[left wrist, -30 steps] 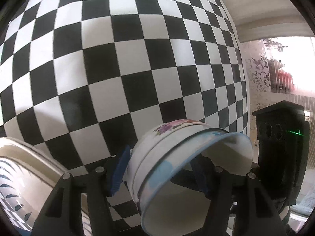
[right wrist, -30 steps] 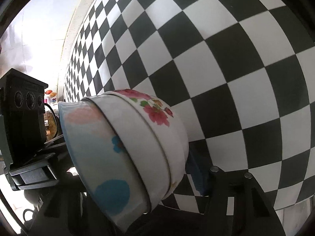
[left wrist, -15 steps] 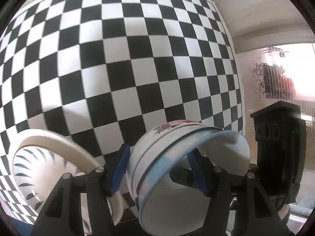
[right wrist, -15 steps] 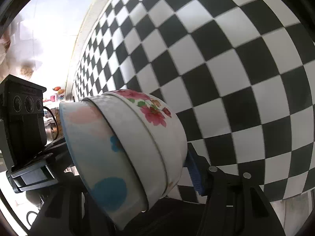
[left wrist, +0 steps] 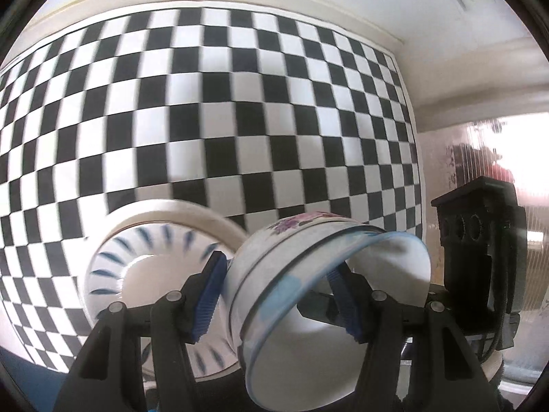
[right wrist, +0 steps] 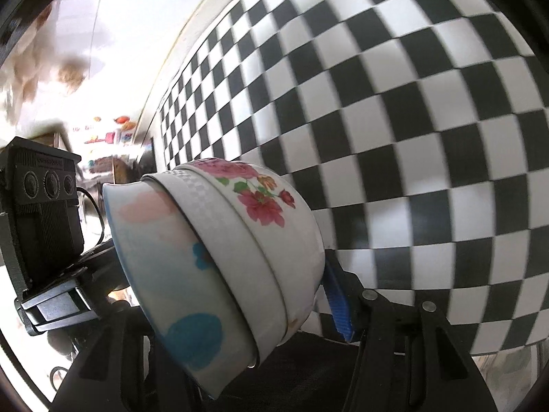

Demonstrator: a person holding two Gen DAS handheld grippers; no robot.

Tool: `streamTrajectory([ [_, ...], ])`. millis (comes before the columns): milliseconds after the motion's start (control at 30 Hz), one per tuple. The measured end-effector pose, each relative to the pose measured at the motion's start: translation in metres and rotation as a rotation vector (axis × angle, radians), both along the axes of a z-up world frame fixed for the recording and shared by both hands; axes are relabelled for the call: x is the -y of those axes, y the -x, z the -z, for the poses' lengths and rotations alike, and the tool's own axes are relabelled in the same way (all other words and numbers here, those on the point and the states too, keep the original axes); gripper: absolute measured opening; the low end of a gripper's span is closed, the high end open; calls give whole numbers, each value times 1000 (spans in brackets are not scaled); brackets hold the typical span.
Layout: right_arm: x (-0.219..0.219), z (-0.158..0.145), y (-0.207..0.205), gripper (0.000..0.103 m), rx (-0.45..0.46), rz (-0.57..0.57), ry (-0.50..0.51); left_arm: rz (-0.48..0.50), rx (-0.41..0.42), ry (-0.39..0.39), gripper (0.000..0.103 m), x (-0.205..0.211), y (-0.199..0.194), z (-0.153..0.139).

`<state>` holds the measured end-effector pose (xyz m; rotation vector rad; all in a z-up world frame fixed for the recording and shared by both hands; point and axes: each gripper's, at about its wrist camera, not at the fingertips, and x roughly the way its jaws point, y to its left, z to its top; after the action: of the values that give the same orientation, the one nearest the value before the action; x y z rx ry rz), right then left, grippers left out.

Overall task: Organize plates and bowls
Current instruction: 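Carry the bowl stack with both grippers over the blue-leaf plate stack, then lower the bowl stack onto the plate stack and open both grippers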

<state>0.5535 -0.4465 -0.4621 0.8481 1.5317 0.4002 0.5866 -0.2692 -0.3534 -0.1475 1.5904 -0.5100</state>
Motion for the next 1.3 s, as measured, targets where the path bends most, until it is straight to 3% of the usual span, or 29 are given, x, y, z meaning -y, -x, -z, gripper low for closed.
streamTrajectory([
  [333, -70, 7, -10, 57, -19, -116, -10, -113, -11, -15, 56, -63, 9, 5],
  [633, -116, 34, -13, 57, -63, -195, -4, -197, -64, -18, 57, -101, 13, 31],
  [900, -131, 52, -20, 57, -96, -221, 27, -227, -104, -18, 57, -113, 9, 53],
  [1300, -119, 52, -26, 57, -106, -212, 60, -228, -111, 8, 57, -117, 6, 55],
])
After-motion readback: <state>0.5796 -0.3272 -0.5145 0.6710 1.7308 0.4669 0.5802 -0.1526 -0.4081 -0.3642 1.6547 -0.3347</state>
